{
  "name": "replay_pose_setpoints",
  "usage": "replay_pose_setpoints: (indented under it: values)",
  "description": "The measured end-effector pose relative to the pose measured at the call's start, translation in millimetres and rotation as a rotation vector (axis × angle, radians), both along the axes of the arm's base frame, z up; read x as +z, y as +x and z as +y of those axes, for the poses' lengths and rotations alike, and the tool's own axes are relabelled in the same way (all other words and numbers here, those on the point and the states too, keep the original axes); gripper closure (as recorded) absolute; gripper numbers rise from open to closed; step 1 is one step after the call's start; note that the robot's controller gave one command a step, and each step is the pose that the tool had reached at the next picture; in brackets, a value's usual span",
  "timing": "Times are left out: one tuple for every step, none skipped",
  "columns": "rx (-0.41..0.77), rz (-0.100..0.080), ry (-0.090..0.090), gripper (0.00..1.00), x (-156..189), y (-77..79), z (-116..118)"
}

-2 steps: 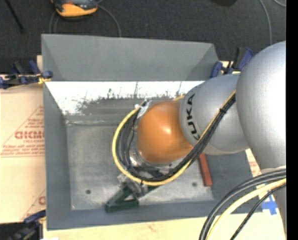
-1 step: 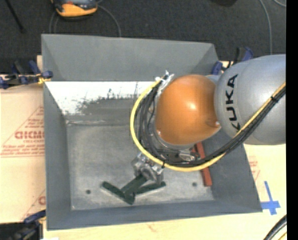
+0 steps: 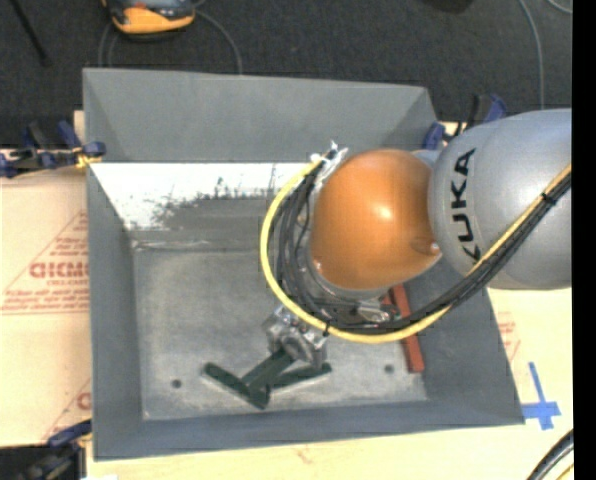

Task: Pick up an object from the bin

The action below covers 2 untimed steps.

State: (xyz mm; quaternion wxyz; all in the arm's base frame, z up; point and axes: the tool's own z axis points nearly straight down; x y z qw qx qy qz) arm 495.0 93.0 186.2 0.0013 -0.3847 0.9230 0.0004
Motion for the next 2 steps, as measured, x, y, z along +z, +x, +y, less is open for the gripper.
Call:
replay_pose_setpoints:
  values:
    - [-0.001, 0.000, 0.000, 1.00, 0.0, 0.0, 0.1]
    - [-0.002, 0.000, 0.000, 1.00, 0.0, -0.1, 0.2]
